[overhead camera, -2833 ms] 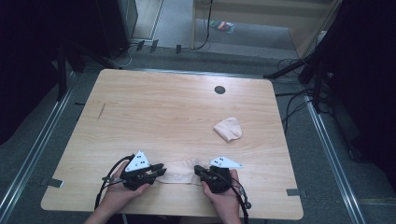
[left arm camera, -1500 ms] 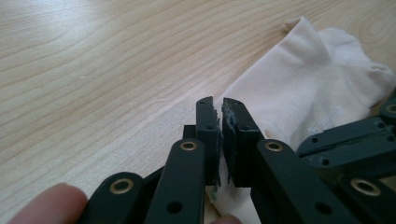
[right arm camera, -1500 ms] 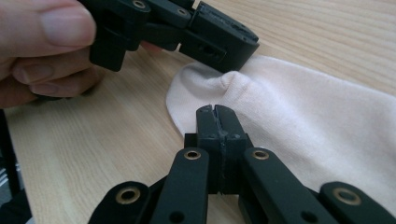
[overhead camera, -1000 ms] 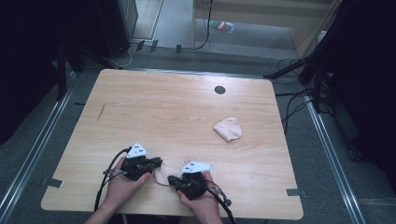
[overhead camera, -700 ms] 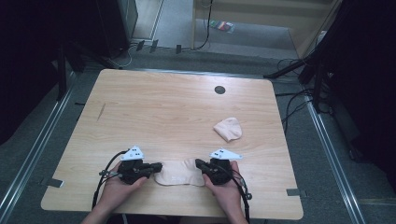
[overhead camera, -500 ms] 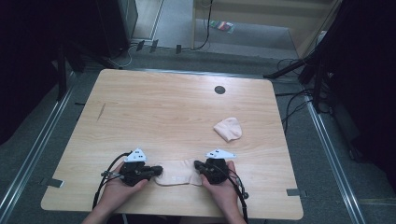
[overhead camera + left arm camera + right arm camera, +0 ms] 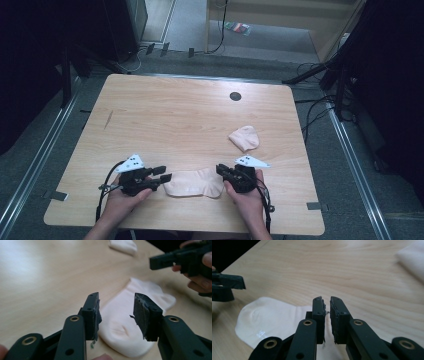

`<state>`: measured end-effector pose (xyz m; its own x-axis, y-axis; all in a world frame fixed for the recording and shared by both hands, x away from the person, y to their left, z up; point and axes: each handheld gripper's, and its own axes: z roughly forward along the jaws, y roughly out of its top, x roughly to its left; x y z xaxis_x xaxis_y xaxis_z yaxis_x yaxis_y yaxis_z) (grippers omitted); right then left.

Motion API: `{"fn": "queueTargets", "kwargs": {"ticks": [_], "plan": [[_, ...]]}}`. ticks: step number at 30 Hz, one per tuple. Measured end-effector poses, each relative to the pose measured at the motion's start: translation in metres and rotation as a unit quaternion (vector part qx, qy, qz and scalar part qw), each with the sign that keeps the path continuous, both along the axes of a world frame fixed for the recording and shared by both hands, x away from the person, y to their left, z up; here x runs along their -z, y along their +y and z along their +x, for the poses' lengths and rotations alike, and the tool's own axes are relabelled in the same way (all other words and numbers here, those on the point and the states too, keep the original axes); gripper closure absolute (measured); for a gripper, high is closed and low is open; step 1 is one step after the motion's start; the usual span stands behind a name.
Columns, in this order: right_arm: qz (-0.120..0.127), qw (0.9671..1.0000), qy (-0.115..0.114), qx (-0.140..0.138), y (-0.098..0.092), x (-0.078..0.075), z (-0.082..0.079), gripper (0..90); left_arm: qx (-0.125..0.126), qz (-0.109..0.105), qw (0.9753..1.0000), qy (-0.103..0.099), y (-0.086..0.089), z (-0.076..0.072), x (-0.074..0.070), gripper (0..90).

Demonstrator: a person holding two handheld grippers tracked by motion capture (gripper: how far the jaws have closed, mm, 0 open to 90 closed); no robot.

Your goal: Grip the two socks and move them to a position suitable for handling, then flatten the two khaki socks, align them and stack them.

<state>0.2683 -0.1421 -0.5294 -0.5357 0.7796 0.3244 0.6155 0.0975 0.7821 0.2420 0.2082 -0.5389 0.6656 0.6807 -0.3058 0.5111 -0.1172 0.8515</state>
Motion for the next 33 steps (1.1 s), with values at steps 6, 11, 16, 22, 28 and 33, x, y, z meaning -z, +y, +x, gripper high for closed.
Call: {"fn": "queueTargets", "kwargs": {"ticks": [6,11,16,22,28,33], "plan": [[0.005,0.9984,-0.024,0.050,-0.028,-0.014,0.007,80.1,-0.083,0.004,0.9958,-0.039,0.030,0.008,0.003,57.2],[-0.048,0.9919,-0.064,0.099,-0.045,-0.022,0.013,70.7,-0.146,-0.010,0.9879,-0.050,0.046,0.015,0.004,47.9],[-0.065,0.9881,-0.079,0.115,-0.055,-0.025,0.027,63.9,-0.192,-0.003,0.9803,-0.048,0.055,0.018,0.005,32.7],[-0.088,0.9841,-0.079,0.133,-0.061,-0.022,0.053,58.4,-0.200,0.001,0.9793,-0.032,0.055,0.021,0.010,28.2],[-0.107,0.9784,-0.052,0.169,-0.073,-0.014,0.091,59.2,-0.201,-0.002,0.9793,-0.025,0.055,0.023,0.012,28.3],[-0.097,0.9817,-0.043,0.158,-0.072,-0.006,0.111,55.7,-0.200,-0.002,0.9795,-0.025,0.054,0.023,0.012,28.8]]}}
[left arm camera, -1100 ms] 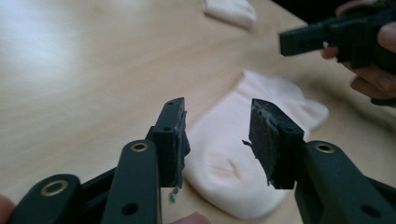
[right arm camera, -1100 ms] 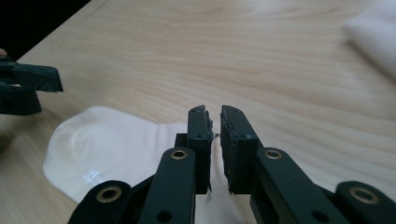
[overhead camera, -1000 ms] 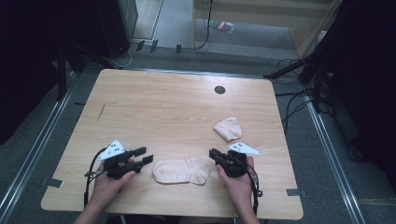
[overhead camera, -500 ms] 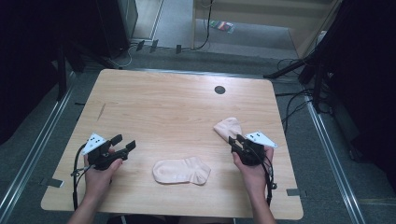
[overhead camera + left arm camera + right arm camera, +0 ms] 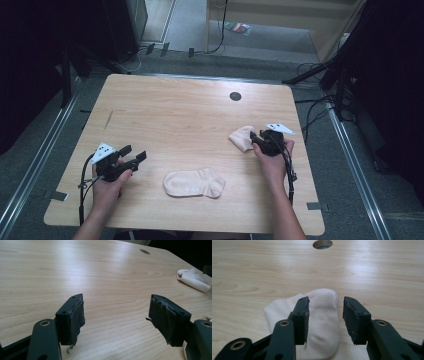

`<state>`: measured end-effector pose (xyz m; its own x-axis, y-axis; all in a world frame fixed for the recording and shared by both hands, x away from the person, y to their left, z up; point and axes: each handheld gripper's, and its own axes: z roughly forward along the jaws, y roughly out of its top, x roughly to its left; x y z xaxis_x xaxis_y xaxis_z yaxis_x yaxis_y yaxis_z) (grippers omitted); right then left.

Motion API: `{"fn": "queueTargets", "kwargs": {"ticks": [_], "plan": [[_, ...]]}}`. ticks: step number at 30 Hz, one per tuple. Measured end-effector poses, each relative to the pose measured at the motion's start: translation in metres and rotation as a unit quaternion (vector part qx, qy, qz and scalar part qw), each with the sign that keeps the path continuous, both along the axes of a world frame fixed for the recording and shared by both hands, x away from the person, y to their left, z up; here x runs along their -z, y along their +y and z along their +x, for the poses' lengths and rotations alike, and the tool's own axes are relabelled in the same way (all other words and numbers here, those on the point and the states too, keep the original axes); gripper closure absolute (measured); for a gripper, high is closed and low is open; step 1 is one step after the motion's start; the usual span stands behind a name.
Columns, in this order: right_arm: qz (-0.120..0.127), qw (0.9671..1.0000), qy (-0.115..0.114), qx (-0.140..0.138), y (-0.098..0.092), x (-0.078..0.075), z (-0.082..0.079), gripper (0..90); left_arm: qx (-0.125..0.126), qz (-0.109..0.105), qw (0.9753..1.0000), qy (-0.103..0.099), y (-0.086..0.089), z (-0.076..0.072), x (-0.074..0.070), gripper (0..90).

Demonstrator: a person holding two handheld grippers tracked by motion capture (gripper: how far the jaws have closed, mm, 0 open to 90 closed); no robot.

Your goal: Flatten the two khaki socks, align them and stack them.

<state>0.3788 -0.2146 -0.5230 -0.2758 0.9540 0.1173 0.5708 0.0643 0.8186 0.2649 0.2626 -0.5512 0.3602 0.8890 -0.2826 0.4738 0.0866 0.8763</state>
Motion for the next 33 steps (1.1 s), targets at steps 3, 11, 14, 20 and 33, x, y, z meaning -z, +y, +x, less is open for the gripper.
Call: {"fn": "queueTargets", "kwargs": {"ticks": [3,11,14,20,33], "plan": [[0.000,1.0000,0.006,0.001,0.004,0.005,0.011,47.4,0.000,-0.002,1.0000,0.002,-0.001,0.000,0.000,29.1],[-0.028,0.9995,0.007,-0.014,0.018,0.009,0.017,78.4,0.000,0.000,1.0000,0.002,-0.001,0.000,0.000,29.6],[-0.020,0.9994,0.013,-0.025,0.022,0.005,0.012,89.1,-0.001,-0.002,1.0000,0.002,-0.001,0.001,0.000,29.8],[-0.001,0.9989,0.002,-0.047,0.031,-0.011,0.002,90.0,-0.001,0.000,1.0000,0.001,-0.001,0.000,0.000,30.0],[0.022,0.9929,-0.024,-0.114,0.102,-0.060,-0.014,90.0,0.004,0.006,0.9998,-0.017,-0.003,-0.002,0.000,38.1]]}}
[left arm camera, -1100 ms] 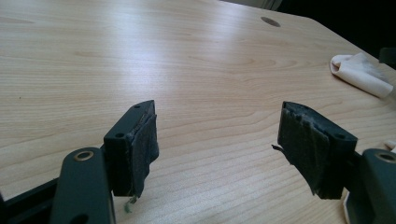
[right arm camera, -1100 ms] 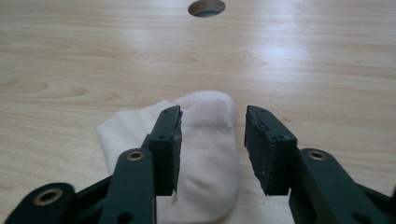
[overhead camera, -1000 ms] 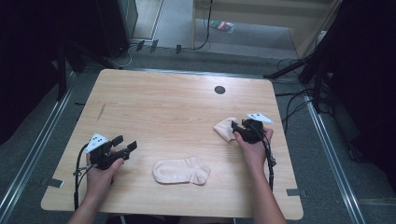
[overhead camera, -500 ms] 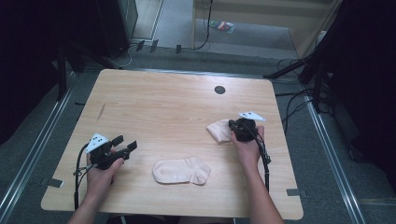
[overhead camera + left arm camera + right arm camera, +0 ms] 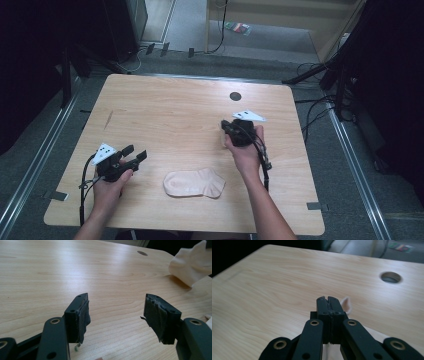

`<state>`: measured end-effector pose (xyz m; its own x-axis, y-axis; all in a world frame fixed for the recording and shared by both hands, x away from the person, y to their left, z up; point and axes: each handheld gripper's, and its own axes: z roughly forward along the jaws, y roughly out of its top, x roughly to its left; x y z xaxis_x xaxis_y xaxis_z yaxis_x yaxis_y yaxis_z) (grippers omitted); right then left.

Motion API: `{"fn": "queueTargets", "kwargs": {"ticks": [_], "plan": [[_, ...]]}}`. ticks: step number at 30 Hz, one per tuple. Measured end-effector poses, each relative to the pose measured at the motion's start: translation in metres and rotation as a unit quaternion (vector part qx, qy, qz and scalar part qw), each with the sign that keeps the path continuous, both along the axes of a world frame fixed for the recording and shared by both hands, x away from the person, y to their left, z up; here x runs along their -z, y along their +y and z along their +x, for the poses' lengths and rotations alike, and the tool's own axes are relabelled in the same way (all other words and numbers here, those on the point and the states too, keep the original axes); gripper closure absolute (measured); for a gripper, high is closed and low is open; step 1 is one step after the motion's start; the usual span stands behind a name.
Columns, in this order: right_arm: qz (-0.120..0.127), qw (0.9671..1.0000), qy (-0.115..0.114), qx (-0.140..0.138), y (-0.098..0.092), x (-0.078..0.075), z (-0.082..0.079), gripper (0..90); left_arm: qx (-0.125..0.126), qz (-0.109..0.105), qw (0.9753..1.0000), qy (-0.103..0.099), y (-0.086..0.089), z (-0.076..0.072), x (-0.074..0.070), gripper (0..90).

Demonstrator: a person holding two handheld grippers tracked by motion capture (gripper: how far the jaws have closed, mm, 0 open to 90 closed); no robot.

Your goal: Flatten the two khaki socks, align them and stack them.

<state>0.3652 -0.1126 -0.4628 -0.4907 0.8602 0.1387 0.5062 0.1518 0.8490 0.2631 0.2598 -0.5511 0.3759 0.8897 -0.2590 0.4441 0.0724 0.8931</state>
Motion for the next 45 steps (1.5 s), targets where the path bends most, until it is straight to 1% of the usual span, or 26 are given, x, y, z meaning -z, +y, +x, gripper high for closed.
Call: {"fn": "queueTargets", "kwargs": {"ticks": [1,2,3,6,7,8,9,12,13,14,15,16,17,18,21,22,23,24,26,27,28,30,36,37,41,45], "plan": [[0.011,0.9997,-0.005,-0.022,0.019,-0.009,-0.002,90.0,0.000,0.000,1.0000,-0.003,0.000,0.000,0.000,38.7],[0.011,0.9997,-0.005,-0.022,0.019,-0.009,-0.002,90.0,0.000,0.000,1.0000,-0.003,0.000,0.000,0.000,40.3],[0.033,0.9984,-0.004,-0.045,0.038,-0.019,-0.003,90.0,0.002,0.000,1.0000,-0.006,0.000,-0.001,0.000,41.7],[0.057,0.9962,-0.003,-0.065,0.053,-0.029,-0.004,90.0,0.005,-0.003,1.0000,-0.008,0.001,-0.001,0.000,44.0],[0.090,0.9929,-0.004,-0.077,0.062,-0.039,-0.005,90.0,0.005,-0.005,0.9999,-0.010,0.001,-0.002,0.000,46.1],[0.090,0.9929,-0.004,-0.077,0.062,-0.039,-0.005,90.0,0.005,-0.009,0.9999,-0.011,0.001,-0.002,0.000,46.1],[0.121,0.9900,-0.003,-0.072,0.064,-0.046,-0.006,90.0,0.004,-0.011,0.9999,-0.013,0.003,-0.003,-0.001,47.9],[0.141,0.9880,0.009,-0.061,0.059,-0.045,-0.004,90.0,0.002,-0.015,0.9997,-0.019,0.004,-0.004,-0.001,53.0],[0.142,0.9889,0.014,-0.039,0.048,-0.034,-0.001,90.0,0.004,-0.017,0.9997,-0.020,0.004,-0.004,-0.001,54.4],[0.142,0.9889,0.014,-0.039,0.048,-0.034,-0.001,90.0,0.005,-0.018,0.9996,-0.019,0.005,-0.004,-0.001,54.4],[0.149,0.9879,0.041,-0.008,0.032,-0.014,0.005,90.0,0.005,-0.019,0.9997,-0.018,0.004,-0.004,-0.001,57.5],[0.149,0.9879,0.041,-0.008,0.032,-0.014,0.005,90.0,0.005,-0.019,0.9997,-0.018,0.004,-0.004,-0.001,58.9],[0.141,0.9878,0.063,0.026,0.013,0.013,0.011,89.9,0.004,-0.018,0.9998,-0.011,0.004,-0.003,0.000,60.1],[0.141,0.9878,0.063,0.026,0.013,0.013,0.011,89.9,0.004,-0.018,0.9998,-0.011,0.004,-0.003,0.000,61.2],[0.107,0.9864,0.103,0.070,-0.016,0.053,0.016,88.9,0.000,-0.016,0.9999,-0.001,0.004,-0.002,0.000,63.2],[0.094,0.9854,0.117,0.081,-0.027,0.065,0.017,87.6,0.000,-0.017,0.9999,0.001,0.003,-0.001,0.000,64.2],[0.092,0.9816,0.130,0.106,-0.044,0.075,0.014,82.2,0.001,-0.014,0.9998,0.011,0.002,0.001,-0.001,64.9],[0.092,0.9816,0.130,0.106,-0.044,0.075,0.014,82.2,0.001,-0.014,0.9998,0.011,0.002,0.001,-0.001,65.1],[0.093,0.9795,0.128,0.125,-0.061,0.077,0.010,80.6,0.007,-0.019,0.9992,0.034,0.000,0.003,-0.006,65.7],[0.090,0.9805,0.120,0.127,-0.067,0.076,0.008,80.0,0.009,-0.030,0.9988,0.038,-0.002,0.004,-0.009,66.7],[0.091,0.9804,0.118,0.129,-0.071,0.074,0.007,78.8,0.016,-0.028,0.9987,0.038,-0.006,0.006,-0.014,67.5],[0.094,0.9834,0.096,0.122,-0.076,0.066,0.004,75.1,0.030,-0.021,0.9986,0.037,-0.016,0.011,-0.022,67.9],[0.076,0.9912,0.078,0.075,-0.059,0.066,0.008,67.5,0.060,0.002,0.9963,0.061,-0.048,0.042,-0.029,66.8],[0.078,0.9921,0.076,0.063,-0.054,0.067,0.009,66.1,0.069,0.022,0.9945,0.075,-0.060,0.053,-0.028,66.7],[0.071,0.9927,0.076,0.060,-0.047,0.070,0.012,65.0,0.070,0.029,0.9925,0.096,-0.073,0.068,-0.025,67.1],[0.073,0.9920,0.081,0.064,-0.046,0.073,0.016,63.2,0.055,0.038,0.9917,0.110,-0.083,0.078,-0.022,67.3]]}}
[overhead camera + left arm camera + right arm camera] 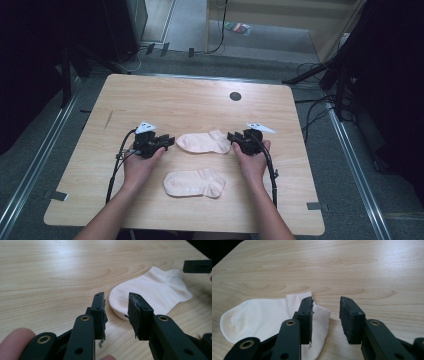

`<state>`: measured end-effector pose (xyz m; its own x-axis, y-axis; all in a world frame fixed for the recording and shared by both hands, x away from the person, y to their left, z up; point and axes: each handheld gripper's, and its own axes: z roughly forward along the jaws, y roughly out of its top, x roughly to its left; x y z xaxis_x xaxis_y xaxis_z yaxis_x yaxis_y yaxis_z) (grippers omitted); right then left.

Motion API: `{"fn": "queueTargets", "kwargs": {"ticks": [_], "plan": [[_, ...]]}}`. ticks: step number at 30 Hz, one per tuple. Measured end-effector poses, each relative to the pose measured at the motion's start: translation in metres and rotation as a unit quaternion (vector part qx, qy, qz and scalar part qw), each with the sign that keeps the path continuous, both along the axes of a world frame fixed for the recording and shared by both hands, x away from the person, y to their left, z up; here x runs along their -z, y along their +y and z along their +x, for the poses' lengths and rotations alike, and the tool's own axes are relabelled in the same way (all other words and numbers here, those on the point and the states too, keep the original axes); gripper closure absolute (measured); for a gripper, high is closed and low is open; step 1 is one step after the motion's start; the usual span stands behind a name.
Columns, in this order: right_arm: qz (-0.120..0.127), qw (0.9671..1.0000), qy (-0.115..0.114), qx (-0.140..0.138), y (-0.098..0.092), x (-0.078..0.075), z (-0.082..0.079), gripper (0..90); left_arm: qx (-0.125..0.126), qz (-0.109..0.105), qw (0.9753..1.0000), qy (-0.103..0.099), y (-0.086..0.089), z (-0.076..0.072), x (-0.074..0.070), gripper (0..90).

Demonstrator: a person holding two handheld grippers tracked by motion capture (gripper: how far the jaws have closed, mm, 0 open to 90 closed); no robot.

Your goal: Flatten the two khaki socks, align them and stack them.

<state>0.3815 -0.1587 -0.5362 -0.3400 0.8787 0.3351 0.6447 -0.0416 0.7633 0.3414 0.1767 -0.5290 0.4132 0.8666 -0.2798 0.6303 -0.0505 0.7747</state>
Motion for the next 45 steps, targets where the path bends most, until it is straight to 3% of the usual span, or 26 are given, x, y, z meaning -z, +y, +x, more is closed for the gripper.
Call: {"fn": "queueTargets", "kwargs": {"ticks": [3,7,13,18,23,29,32,38,40,45], "plan": [[0.005,1.0000,0.005,-0.003,-0.001,0.001,0.002,61.6,-0.009,0.016,0.9998,-0.002,-0.006,0.002,0.001,66.3],[0.000,0.9999,0.011,-0.004,-0.001,0.007,0.005,60.9,-0.011,0.002,0.9998,0.017,-0.015,0.007,0.002,66.3],[0.005,0.9998,0.017,0.006,-0.003,0.009,0.007,60.3,-0.005,0.021,0.9993,0.031,-0.022,0.010,0.008,68.1],[-0.007,0.9997,0.022,-0.005,-0.004,0.013,0.009,61.5,0.007,0.031,0.9986,0.043,-0.024,0.009,0.011,69.2],[-0.009,0.9997,0.015,-0.017,0.001,0.014,0.007,63.0,0.002,0.054,0.9976,0.045,-0.027,0.009,0.015,74.8],[-0.031,0.9990,0.013,-0.028,0.009,0.014,0.003,74.9,0.009,0.054,0.9977,0.040,-0.027,0.006,0.017,87.0],[-0.061,0.9975,0.005,-0.035,0.015,0.014,-0.001,84.8,0.015,0.060,0.9975,0.034,-0.027,0.006,0.018,90.0],[-0.080,0.9963,0.004,-0.032,0.018,0.012,-0.003,88.2,0.030,0.081,0.9961,0.016,-0.027,0.003,0.018,90.0],[-0.080,0.9964,0.010,-0.026,0.018,0.011,-0.003,88.3,0.030,0.086,0.9957,0.013,-0.027,0.002,0.018,90.0],[-0.066,0.9975,0.014,-0.023,0.015,0.006,-0.006,88.5,0.026,0.071,0.9972,-0.001,-0.021,-0.001,0.015,90.0]]}}
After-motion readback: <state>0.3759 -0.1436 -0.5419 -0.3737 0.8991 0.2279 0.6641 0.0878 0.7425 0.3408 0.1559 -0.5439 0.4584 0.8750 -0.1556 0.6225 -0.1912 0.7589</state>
